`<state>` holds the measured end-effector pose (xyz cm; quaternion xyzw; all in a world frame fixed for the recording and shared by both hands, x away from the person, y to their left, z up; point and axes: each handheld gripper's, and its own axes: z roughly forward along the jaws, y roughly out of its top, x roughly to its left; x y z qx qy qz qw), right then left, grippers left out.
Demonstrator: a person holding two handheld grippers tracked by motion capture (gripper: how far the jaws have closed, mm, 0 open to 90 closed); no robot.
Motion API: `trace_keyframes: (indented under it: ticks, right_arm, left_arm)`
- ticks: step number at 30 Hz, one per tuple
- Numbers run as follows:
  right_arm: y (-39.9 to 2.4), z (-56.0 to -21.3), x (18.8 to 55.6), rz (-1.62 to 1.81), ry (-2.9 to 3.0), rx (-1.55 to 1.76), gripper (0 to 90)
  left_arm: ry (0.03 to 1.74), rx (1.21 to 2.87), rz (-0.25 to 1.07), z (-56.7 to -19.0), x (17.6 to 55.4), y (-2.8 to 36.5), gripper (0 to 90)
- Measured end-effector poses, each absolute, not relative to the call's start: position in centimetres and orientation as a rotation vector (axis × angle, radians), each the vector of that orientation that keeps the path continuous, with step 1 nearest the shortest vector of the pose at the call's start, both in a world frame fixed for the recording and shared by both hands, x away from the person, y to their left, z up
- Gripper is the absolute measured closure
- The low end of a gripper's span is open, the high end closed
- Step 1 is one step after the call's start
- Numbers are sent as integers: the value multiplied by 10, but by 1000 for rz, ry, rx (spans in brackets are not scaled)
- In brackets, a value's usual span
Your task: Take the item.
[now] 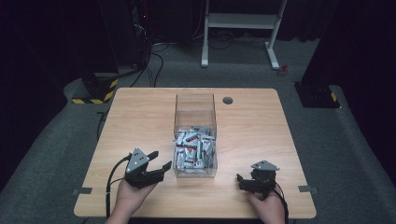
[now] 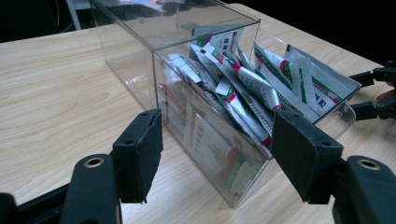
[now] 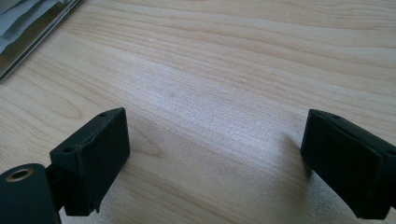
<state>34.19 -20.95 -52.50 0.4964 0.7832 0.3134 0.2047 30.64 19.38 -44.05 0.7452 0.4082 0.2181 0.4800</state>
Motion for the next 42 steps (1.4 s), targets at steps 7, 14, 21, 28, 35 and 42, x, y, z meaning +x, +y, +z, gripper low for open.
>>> trace_keyframes:
  ticks: [7, 14, 21, 28, 35, 42]
  right_arm:
    - [-210, -525, 342, 874, 2187, 1380, 78]
    - [-210, -525, 342, 874, 2189, 1379, 78]
    - [-210, -525, 342, 875, 2192, 1376, 78]
    - [-210, -525, 341, 876, 2196, 1373, 78]
    - [-209, -525, 341, 878, 2197, 1373, 78]
    - [-209, -525, 341, 879, 2198, 1371, 78]
  left_arm:
    - [982, 1823, 523, -438, 309, 186, 352]
    - [963, 1831, 514, -436, 312, 177, 353]
    - [940, 1835, 505, -433, 316, 167, 357]
    - [920, 1842, 502, -430, 319, 160, 362]
    - [904, 1851, 482, -431, 322, 150, 377]
    - [892, 1864, 466, -434, 325, 142, 412]
